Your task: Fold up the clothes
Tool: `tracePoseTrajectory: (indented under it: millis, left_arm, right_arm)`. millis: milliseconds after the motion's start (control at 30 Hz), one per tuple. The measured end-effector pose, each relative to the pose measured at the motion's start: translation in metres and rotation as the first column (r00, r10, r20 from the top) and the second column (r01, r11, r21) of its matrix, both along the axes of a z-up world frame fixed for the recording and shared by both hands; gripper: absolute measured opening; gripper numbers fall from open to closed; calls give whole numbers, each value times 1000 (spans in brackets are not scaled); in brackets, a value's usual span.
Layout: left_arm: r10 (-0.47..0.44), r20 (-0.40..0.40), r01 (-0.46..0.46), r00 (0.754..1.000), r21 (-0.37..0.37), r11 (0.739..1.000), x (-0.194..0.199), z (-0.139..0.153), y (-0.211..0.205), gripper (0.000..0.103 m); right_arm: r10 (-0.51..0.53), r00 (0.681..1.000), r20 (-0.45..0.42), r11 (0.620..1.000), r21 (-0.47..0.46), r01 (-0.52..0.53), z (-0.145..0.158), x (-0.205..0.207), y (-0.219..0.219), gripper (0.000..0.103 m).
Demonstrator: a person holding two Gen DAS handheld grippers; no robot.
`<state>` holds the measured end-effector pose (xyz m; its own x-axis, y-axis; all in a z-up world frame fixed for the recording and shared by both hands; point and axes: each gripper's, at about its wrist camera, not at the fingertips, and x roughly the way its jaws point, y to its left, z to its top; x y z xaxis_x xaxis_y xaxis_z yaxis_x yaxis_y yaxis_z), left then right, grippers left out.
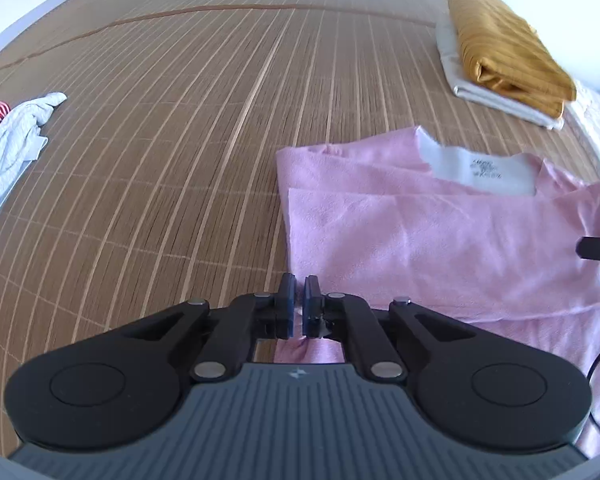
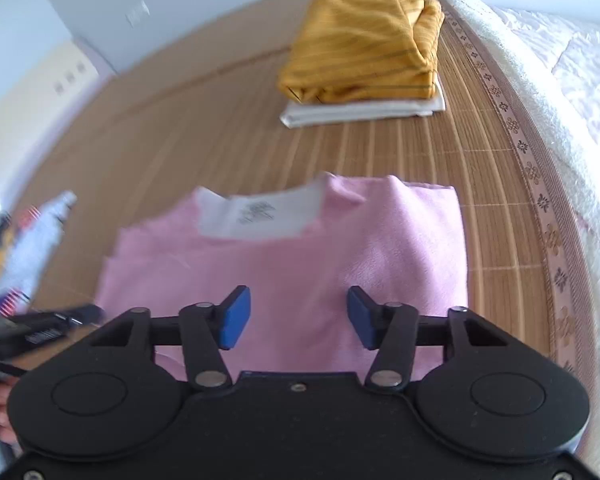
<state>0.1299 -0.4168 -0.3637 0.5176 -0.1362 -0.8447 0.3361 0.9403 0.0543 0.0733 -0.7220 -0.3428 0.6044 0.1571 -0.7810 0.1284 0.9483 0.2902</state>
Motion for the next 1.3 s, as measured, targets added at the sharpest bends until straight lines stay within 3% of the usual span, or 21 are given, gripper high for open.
tracePoseTrajectory:
  millis: [67,133,233,333,433,500,567,600,633,667,733,867,933,1000,1067,1133,1233,1300]
  left_arm:
    - [7,-15,-7,1000,4,1000,3,-2,7,5]
    - [38,-22,-38,999,-12,999,4,4,17,5]
    - [15,26,-14,1000,-13,1000,0,20,17,5]
    - [-74,74,77,994,-35,996,-1,29,2,5]
    - [-176,94,179,980,-22,984,2,23,-22,5]
    - [-188,79,185,979,37,982,8,8,-31,5]
    - [-180,61,174,982,93,980,12,-6,-31,5]
    - [-177,62,170,982,98,981,13,-9,-28,5]
    - [-178,70,170,982,97,981,12,-9,-25,6]
    - [-183,73,176,980,101,979,11,-9,-23,6]
    - [-192,68,184,979,105,977,8,-7,-18,6]
    - [-198,46,192,979,119,974,-2,-2,-11,10]
    - [-203,38,196,979,136,971,-9,0,-6,12]
    - [-179,4,177,984,138,975,-20,2,6,13]
    - [-150,-69,157,986,114,981,-32,5,22,18]
    - [-120,-140,134,983,100,986,-54,5,40,58]
    - [-109,-230,134,967,93,987,-95,6,63,59]
    - [-126,-284,157,950,90,983,-123,2,72,59]
  right_arm:
    - [-47,998,-34,994,-100,44,-9,-1,-8,31]
    - [-94,995,-33,991,-99,90,-3,-7,-15,31]
    - [-107,994,12,985,-136,107,18,-17,-9,41]
    - [-52,994,92,998,-18,54,28,-11,-8,47]
    - [-20,998,54,1000,-17,21,10,15,-8,47]
    - [-72,997,33,997,-33,73,-5,27,-17,46]
    - [-136,990,43,991,-5,136,-14,29,-33,34]
    - [-173,984,51,985,11,172,-14,28,-41,34]
    - [-214,975,56,977,5,215,-9,25,-45,36]
    - [-254,965,70,966,-22,256,-2,19,-48,53]
    - [-274,953,130,958,-47,281,14,2,-49,71]
    - [-128,986,103,992,-5,129,17,-24,-30,71]
    - [-62,997,37,996,-56,64,6,-37,-15,71]
    - [-69,997,-19,988,-141,66,-1,-57,-4,69]
    - [-112,993,-32,976,-192,103,0,-86,1,71]
    - [-155,986,-59,978,-150,144,2,-118,-1,79]
    - [-181,975,-131,983,-59,175,2,-164,2,79]
    - [-176,967,-184,984,-46,170,-1,-190,9,79]
